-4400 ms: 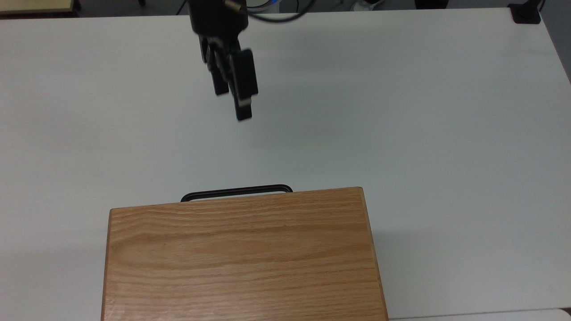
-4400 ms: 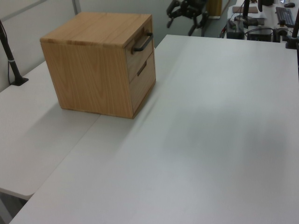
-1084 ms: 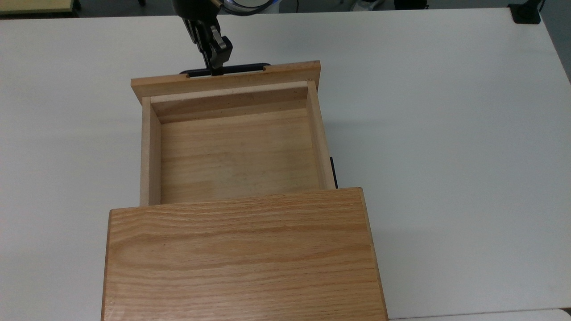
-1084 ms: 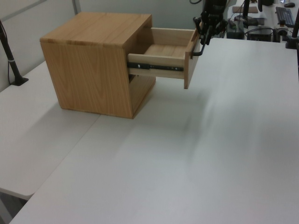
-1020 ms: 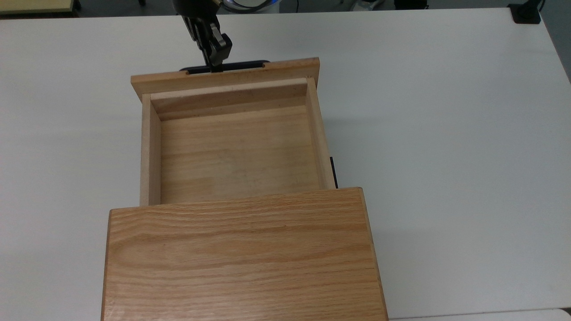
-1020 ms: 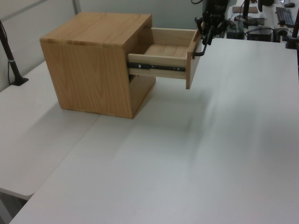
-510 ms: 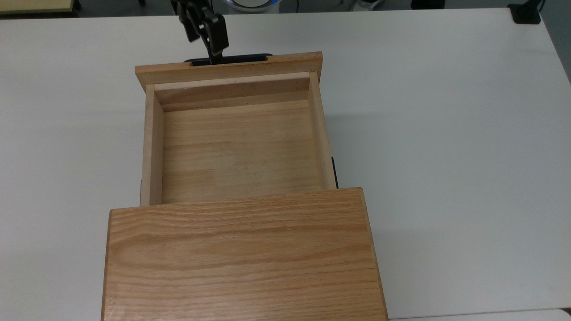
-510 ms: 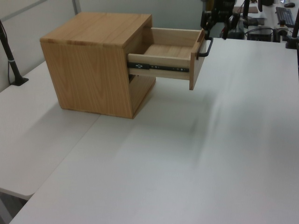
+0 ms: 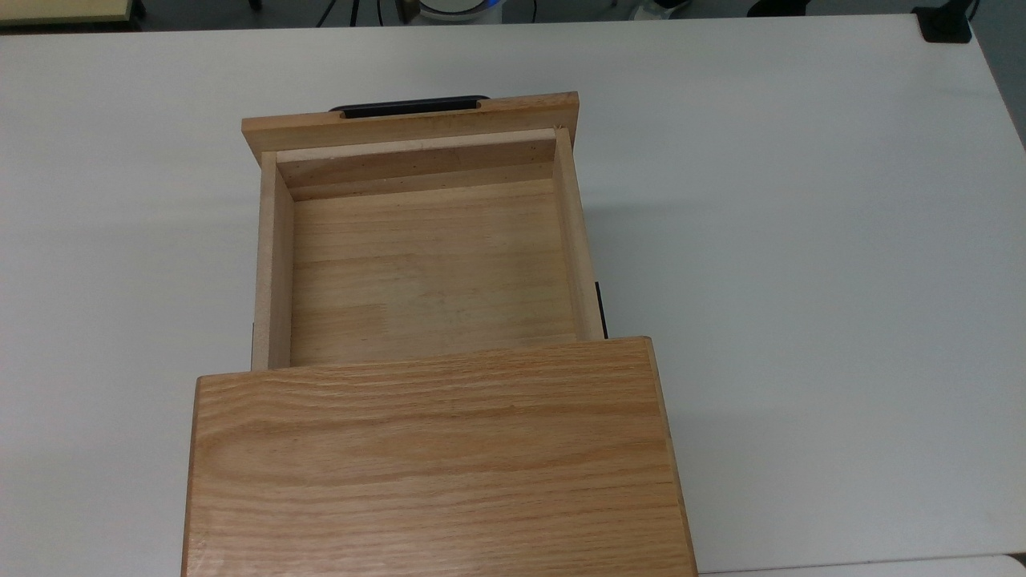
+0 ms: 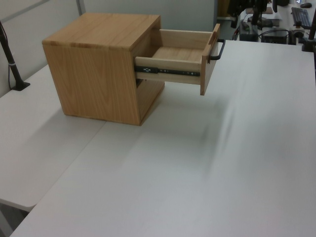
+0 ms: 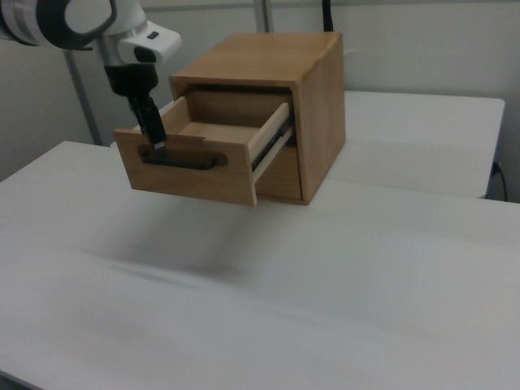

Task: Open the drawer by sliding it
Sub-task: 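Release the handle and lift the gripper away from the drawer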

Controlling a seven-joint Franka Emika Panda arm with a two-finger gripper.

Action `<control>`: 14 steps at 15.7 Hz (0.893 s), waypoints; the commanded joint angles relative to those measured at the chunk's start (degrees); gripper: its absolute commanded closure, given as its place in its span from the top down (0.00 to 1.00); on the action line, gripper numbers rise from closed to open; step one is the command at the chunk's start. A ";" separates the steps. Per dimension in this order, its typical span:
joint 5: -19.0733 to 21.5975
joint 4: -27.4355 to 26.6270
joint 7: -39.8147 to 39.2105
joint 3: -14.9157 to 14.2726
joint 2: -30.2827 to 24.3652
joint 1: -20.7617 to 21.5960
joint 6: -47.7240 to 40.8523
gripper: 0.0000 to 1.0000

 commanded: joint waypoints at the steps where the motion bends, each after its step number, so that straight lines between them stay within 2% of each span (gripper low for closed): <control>1: -3.05 -0.19 -18.27 -0.04 -1.80 0.51 -1.29 1.00; 3: -3.40 -0.10 -25.95 -0.04 -1.36 0.51 -1.29 1.00; 6: -6.21 -0.10 -30.10 -0.04 -0.66 0.51 -1.21 1.00; 14: -5.78 -0.10 -31.17 -0.04 -0.31 0.51 -1.12 1.00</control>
